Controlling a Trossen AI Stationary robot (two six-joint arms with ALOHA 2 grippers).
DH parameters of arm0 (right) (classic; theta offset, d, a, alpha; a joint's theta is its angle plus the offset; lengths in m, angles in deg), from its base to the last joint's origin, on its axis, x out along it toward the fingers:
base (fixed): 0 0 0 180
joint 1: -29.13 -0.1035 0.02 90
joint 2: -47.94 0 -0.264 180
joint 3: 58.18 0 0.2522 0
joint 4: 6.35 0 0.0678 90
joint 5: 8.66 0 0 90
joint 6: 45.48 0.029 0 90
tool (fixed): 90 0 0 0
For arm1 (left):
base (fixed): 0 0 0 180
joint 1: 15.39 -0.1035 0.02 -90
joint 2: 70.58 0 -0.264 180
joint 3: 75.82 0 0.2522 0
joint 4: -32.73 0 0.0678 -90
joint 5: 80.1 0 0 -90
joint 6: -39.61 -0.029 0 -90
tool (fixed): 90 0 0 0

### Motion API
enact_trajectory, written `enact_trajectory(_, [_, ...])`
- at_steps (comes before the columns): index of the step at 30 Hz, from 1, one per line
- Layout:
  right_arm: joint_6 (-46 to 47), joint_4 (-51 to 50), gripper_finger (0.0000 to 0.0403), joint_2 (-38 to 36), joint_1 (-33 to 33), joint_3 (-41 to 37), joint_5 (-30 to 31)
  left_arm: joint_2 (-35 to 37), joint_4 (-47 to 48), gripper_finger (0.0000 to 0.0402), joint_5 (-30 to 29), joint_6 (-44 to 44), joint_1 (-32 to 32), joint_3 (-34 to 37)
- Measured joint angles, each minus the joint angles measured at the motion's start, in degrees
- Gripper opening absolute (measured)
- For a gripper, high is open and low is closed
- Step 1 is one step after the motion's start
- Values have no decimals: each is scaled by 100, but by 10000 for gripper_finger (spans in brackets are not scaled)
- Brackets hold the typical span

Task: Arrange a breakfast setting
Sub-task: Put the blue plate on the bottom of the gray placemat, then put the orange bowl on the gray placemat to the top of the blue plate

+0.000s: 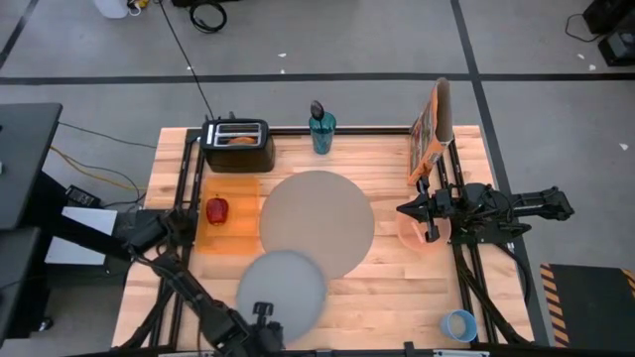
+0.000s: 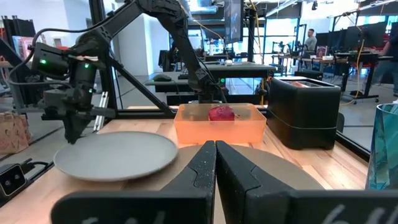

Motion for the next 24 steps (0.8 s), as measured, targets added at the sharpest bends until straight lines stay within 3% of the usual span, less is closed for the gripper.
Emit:
enact_trajectory(12, [0, 0, 18, 1, -1, -2, 2, 0, 339, 19, 67, -457, -518, 0])
enact_trajectory(21, [0, 0, 18, 1, 1, 0, 2, 7, 440, 95, -37, -552, -822, -2])
enact_trajectory(24, [0, 0, 18, 1, 1, -2, 2, 120, 447, 117, 244, -561, -924, -2])
